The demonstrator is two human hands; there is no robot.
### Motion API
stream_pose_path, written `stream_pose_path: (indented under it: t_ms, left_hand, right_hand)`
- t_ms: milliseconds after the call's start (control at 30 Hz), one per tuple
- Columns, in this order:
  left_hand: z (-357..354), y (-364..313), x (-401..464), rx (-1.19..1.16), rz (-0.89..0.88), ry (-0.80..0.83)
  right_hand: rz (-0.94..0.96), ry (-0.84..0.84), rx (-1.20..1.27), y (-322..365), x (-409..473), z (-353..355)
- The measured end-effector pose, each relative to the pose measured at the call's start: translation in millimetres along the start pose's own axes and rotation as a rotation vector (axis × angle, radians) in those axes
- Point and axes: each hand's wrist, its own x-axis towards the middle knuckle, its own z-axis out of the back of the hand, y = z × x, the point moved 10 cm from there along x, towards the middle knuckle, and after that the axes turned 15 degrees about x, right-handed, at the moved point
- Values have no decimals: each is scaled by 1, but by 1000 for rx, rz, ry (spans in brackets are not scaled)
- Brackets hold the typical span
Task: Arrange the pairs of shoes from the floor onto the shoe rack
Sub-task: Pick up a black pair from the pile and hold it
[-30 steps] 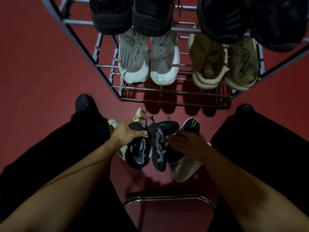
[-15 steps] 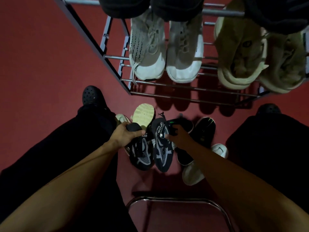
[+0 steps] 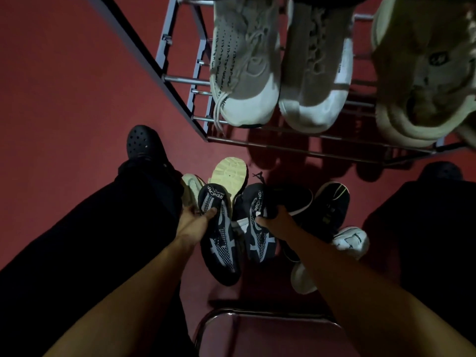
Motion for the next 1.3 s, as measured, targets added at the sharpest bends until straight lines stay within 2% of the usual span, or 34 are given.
stream_pose_path:
  t_ms: [200, 400, 567, 733, 1000, 1133, 1200, 1300]
  left_hand:
    - [-8, 10, -24, -73, -7, 22]
    - [-11, 21, 2, 161, -93, -42]
    - [-11, -33, -44, 89, -146, 28]
    - [-12, -53, -65, 34, -145, -30]
    - [-18, -74, -117, -153, -143, 29]
    - [-20, -80, -139, -164, -150, 117]
    - [-20, -85, -151, -151, -177, 171]
    - [-10, -97, -168, -96, -251, 158]
  right_hand:
    - [51, 11, -17, 10, -24, -9]
    - [103, -28, 157, 6, -40, -6]
    - [153, -42, 176, 25, -67, 16]
    - [178, -60, 259, 50, -97, 44]
    - [298, 39, 461, 79, -165, 59]
    - [246, 166, 560, 83, -200, 55]
    - [176, 167, 586, 84, -216, 58]
    - [141, 205, 568, 92, -242, 56]
